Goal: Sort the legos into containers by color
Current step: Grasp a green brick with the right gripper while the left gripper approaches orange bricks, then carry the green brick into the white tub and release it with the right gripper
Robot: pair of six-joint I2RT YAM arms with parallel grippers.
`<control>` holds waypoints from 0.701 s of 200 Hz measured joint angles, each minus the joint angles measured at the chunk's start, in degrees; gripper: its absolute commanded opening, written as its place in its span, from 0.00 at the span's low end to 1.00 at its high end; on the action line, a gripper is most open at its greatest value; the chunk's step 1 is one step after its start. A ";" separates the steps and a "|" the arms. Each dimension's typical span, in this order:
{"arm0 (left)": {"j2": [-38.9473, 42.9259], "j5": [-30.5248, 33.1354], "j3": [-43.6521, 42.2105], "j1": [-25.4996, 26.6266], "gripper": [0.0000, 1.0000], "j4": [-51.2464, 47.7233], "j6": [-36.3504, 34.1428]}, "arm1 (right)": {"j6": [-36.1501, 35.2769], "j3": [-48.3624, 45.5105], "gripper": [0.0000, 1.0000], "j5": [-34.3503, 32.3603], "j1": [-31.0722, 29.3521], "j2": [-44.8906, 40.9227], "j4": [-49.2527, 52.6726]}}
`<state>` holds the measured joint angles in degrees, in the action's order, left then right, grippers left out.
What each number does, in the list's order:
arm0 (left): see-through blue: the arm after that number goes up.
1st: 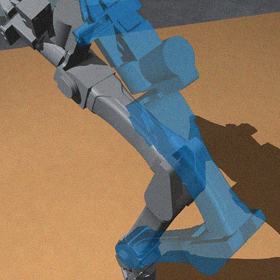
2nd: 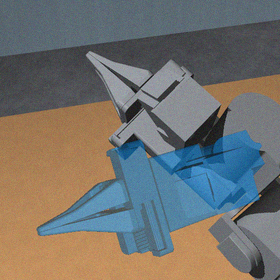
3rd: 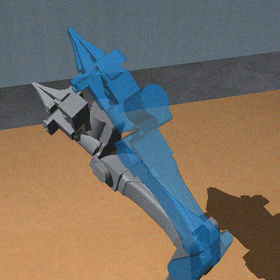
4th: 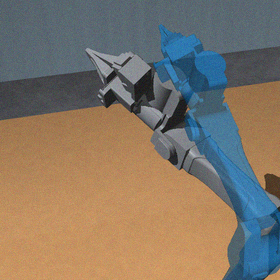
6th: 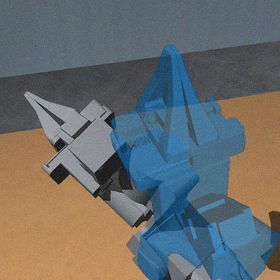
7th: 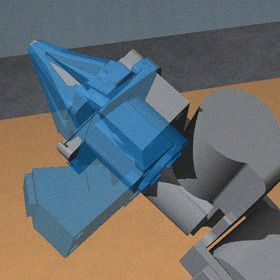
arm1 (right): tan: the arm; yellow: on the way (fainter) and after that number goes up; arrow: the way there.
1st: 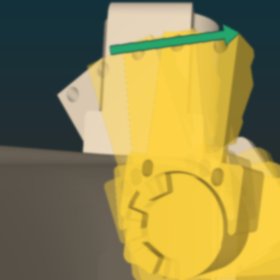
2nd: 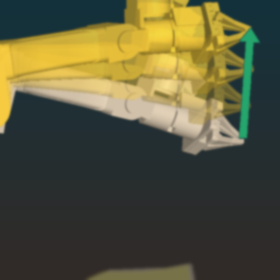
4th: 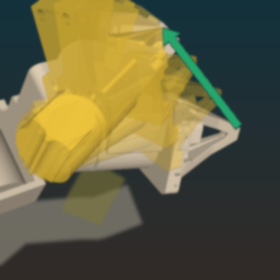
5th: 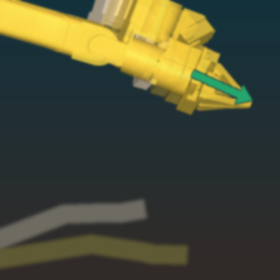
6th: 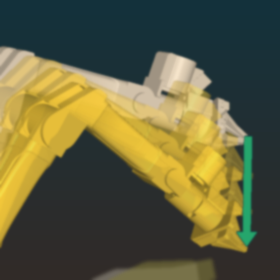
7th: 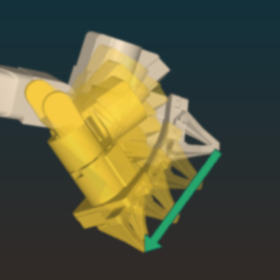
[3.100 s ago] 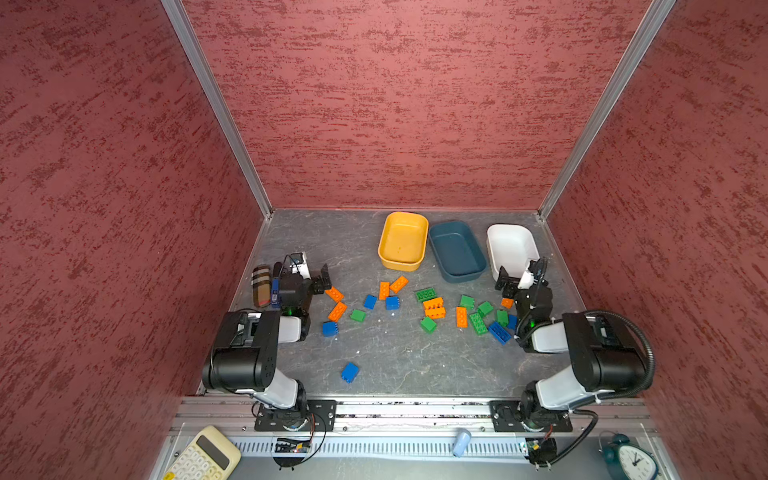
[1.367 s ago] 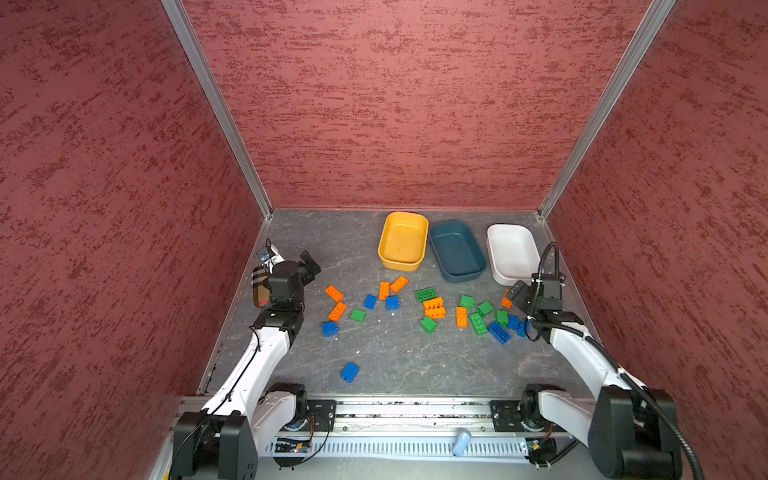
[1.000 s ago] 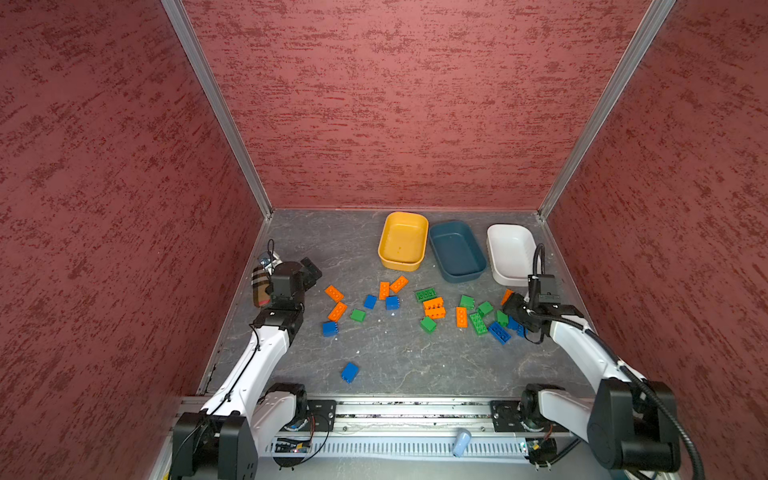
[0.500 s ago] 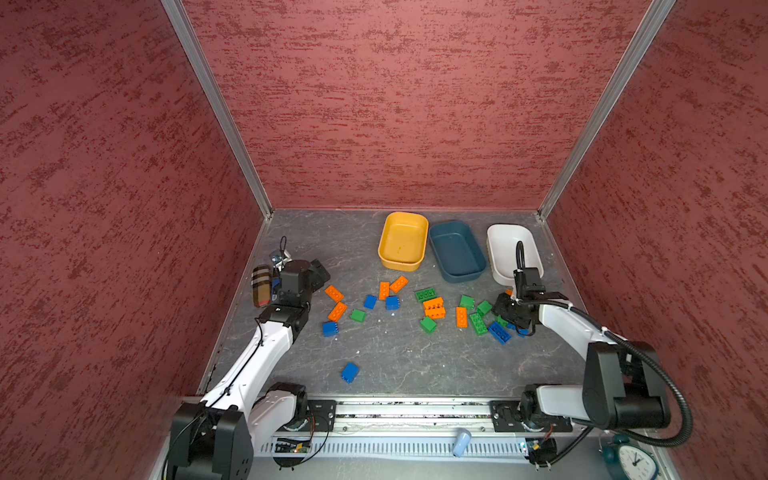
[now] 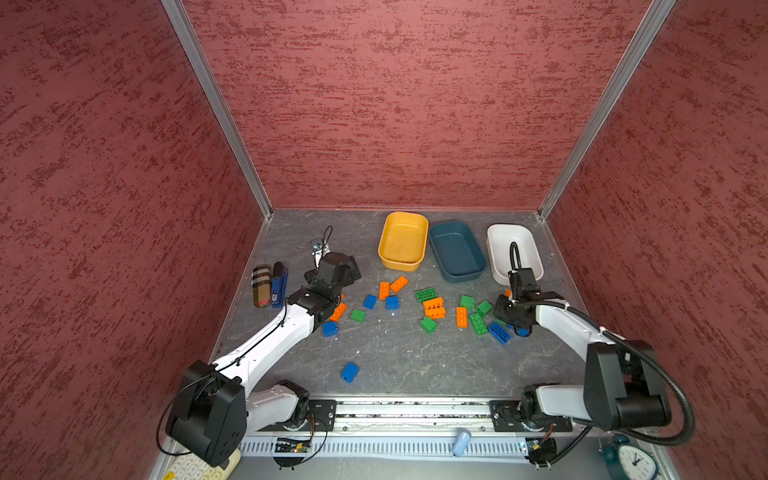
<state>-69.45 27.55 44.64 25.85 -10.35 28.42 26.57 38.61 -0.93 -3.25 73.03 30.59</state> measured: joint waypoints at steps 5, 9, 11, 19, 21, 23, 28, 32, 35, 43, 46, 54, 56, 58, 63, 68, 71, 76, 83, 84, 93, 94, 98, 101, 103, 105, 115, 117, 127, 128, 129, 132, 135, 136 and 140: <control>-0.44 0.07 0.28 0.39 0.99 0.04 0.00 | -0.24 0.15 0.26 0.04 0.02 -1.81 -0.04; -0.76 0.11 0.52 0.76 0.99 0.07 0.00 | -0.39 0.28 0.26 0.35 0.04 -3.06 -0.31; -0.87 0.13 0.63 0.92 0.99 0.07 0.00 | -0.48 0.39 0.26 0.48 0.09 -3.63 -0.33; -1.42 0.22 0.98 1.44 0.99 0.09 0.00 | -0.70 1.05 0.26 1.09 0.31 -5.62 -0.81; -1.53 0.24 1.07 1.60 1.00 0.07 0.00 | -0.74 1.36 0.26 1.25 0.42 -6.08 -0.90; -1.66 0.24 1.14 1.70 0.99 0.09 0.00 | -0.79 1.70 0.26 1.46 0.50 -6.43 -1.07; -1.95 0.24 1.27 1.95 0.99 0.17 0.00 | -0.92 2.73 0.26 1.92 0.74 -6.88 -1.33; -2.23 0.22 1.44 2.14 1.00 0.17 0.02 | -1.05 3.74 0.26 2.12 0.94 -6.91 -1.77; -2.43 0.22 1.55 2.27 0.99 0.17 0.02 | -1.09 4.48 0.26 2.19 1.09 -6.82 -2.08; -2.86 0.17 1.81 2.51 0.99 0.17 0.04 | -1.42 7.17 0.26 2.21 1.84 -5.51 -3.37; -3.02 0.17 1.90 2.58 1.00 0.20 0.07 | -1.62 8.22 0.26 2.19 2.14 -4.72 -3.78; -3.37 0.15 2.08 2.86 1.00 0.24 0.13 | -1.95 11.06 0.26 1.90 2.91 -2.36 -5.01; -3.41 0.13 2.08 2.89 0.99 0.28 0.17 | -1.99 11.56 0.26 1.79 3.04 -1.88 -5.35; -3.45 0.13 2.08 2.97 1.00 0.31 0.22 | -2.08 12.46 0.26 1.68 3.30 -0.74 -5.97; -3.56 0.13 2.08 3.10 0.99 0.28 0.24 | -2.23 14.08 0.26 1.33 3.72 0.98 -6.93; -3.58 0.13 2.08 3.26 0.99 0.26 0.24 | -2.43 15.69 0.26 0.94 4.20 3.10 -8.07; -3.61 0.13 2.08 3.39 0.99 0.26 0.24 | -2.56 16.52 0.26 0.55 4.44 4.33 -8.85; -3.61 0.09 2.08 3.58 1.00 0.26 0.24 | -2.71 17.97 0.26 0.09 4.85 6.51 -9.75; -3.61 0.07 2.08 3.91 0.99 0.22 0.24 | -3.06 19.89 0.26 -0.72 5.42 9.55 -10.75; -3.61 0.07 2.08 3.93 0.99 0.22 0.24 | -3.10 20.11 0.26 -0.83 5.46 9.94 -10.88; -3.61 0.00 2.08 4.22 0.99 0.07 0.24 | -3.78 22.73 0.26 -1.73 6.10 14.21 -11.69; -3.61 0.00 2.08 4.24 0.99 0.07 0.24 | -3.82 22.95 0.26 -1.77 6.14 14.51 -11.72; -3.61 -0.04 2.08 4.35 1.00 -0.02 0.24 | -4.17 24.30 0.26 -2.19 6.38 16.50 -11.96; -3.61 -0.04 2.08 4.37 0.99 -0.15 0.22 | -4.55 25.27 0.27 -2.36 6.54 17.90 -11.93; -3.61 -0.07 2.08 4.39 0.99 -0.15 0.22 | -4.63 25.92 0.27 -2.43 6.60 18.78 -12.00; -3.61 -0.07 2.08 4.39 0.99 -0.24 0.24 | -4.90 26.60 0.27 -2.58 6.71 19.89 -12.11; -3.58 -0.13 2.08 4.39 0.99 -0.63 0.20 | -5.97 29.75 0.27 -3.10 7.02 23.96 -11.69; -3.58 -0.13 2.08 4.39 0.99 -0.72 0.20 | -6.08 30.34 0.28 -3.26 7.06 24.70 -11.72; -3.52 -0.13 2.08 4.39 0.99 -1.38 0.17 | -7.26 33.44 0.28 -3.69 7.26 28.59 -11.43; -3.52 -0.13 2.08 4.39 0.99 -1.53 0.17 | -7.32 33.64 0.28 -3.72 7.28 28.87 -11.41; -3.52 -0.13 2.08 4.39 0.99 -1.60 0.17 | -7.39 33.83 0.28 -3.76 7.30 29.07 -11.39; -3.45 -0.13 2.08 4.39 0.99 -1.81 0.17 | -7.72 34.67 0.28 -3.87 7.39 30.16 -11.37; -3.39 -0.15 2.08 4.39 0.99 -2.05 0.17 | -8.00 35.41 0.28 -3.91 7.43 31.04 -11.21; -3.39 -0.15 2.08 4.39 0.99 -2.10 0.20 | -8.07 35.65 0.28 -3.96 7.45 31.26 -11.19; -3.28 -0.15 2.08 4.39 1.00 -2.36 0.17 | -8.48 36.54 0.28 -4.07 7.48 32.46 -11.10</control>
<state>-72.73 27.40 46.72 30.24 -12.71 28.60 18.09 75.16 -4.99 4.23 105.49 19.49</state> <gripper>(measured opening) 0.995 0.346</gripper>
